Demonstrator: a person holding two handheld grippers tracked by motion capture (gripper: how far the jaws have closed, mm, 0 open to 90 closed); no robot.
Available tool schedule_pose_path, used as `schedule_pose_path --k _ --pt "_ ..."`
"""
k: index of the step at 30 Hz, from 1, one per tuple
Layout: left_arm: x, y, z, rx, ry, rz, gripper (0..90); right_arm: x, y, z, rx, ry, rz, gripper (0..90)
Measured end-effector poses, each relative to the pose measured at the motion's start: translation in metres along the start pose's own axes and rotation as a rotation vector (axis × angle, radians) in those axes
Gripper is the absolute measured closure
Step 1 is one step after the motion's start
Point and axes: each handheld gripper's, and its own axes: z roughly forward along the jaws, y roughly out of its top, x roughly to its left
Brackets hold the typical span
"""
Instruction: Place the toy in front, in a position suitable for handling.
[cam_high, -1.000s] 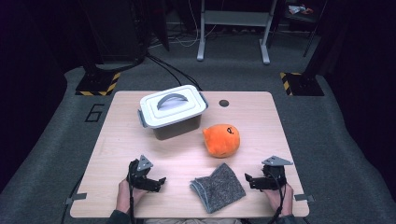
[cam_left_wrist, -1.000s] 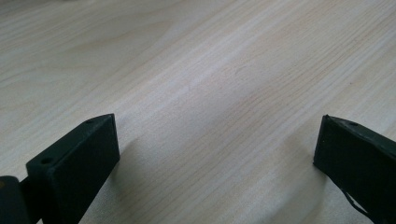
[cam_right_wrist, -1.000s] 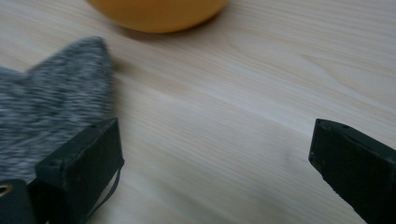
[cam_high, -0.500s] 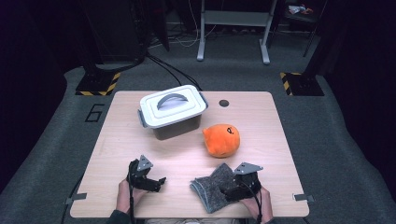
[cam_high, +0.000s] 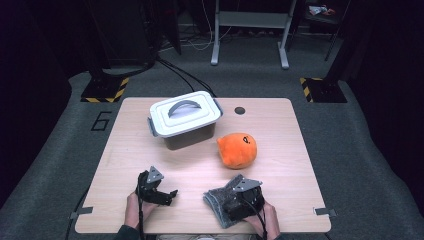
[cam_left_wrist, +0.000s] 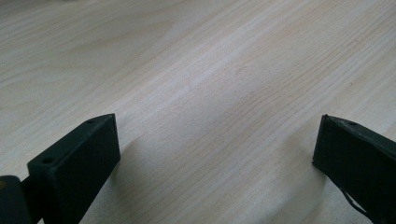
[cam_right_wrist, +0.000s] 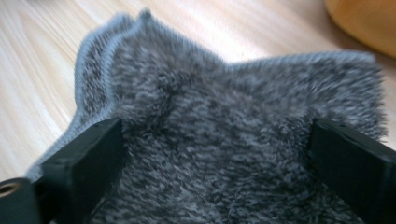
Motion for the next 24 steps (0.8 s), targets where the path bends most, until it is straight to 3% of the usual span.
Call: schedule_pose_path --k 9,20,24 --pt "0.000 0.000 0.000 0.000 0.001 0.000 0.2 -0.003 -0.006 0.000 -0.009 -0.006 0.008 23.3" --pt "0.000 0.000 -0.001 0.004 0.005 -0.001 0.5 -0.010 -0.010 -0.008 -0.032 0.022 0.013 65.3" --pt "0.001 0.000 -0.001 0.006 0.013 0.001 1.3 -0.009 -0.012 -0.010 -0.049 0.036 0.016 72.1"
